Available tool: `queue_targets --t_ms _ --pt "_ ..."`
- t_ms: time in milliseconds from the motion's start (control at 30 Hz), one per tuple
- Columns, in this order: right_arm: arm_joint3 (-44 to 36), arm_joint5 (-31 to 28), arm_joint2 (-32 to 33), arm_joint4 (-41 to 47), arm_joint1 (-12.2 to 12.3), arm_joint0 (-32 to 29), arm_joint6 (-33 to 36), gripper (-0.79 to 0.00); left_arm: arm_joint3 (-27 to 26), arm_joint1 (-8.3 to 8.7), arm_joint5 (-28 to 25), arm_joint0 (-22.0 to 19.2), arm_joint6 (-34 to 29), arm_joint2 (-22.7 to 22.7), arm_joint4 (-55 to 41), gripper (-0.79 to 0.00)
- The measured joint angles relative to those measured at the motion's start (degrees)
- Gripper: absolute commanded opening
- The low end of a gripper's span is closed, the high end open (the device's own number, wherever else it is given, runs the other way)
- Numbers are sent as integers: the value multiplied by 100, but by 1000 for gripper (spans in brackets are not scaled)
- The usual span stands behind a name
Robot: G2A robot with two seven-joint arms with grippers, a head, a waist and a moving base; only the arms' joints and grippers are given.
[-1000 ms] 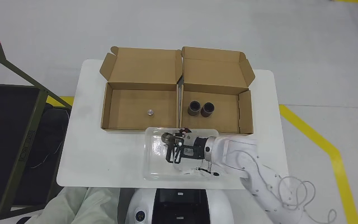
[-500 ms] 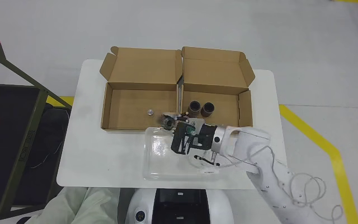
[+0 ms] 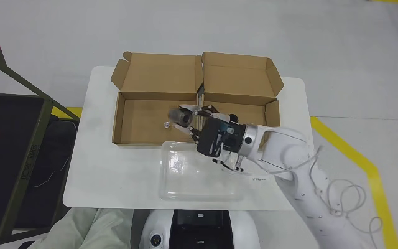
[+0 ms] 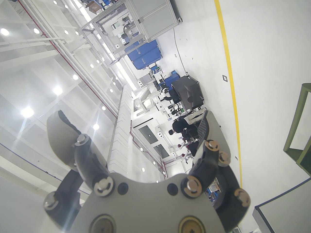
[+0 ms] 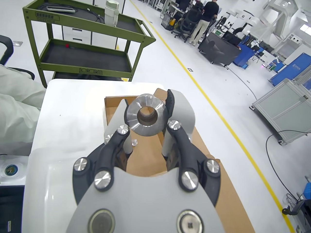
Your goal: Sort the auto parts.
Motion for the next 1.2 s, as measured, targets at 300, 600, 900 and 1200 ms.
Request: queue_targets --t_ms 300,600,900,1200 --pt "-293 147 138 -109 24 -96 -259 -785 0 0 0 0 0 0 0 0" --pt "-389 205 203 -236 48 -213 -503 -785 0 0 0 0 0 0 0 0" --pt "-328 236 128 -409 56 -244 -495 -785 0 0 0 0 0 0 0 0" --pt "146 344 -320 -469 -21 34 -151 -785 0 0 0 0 0 0 0 0"
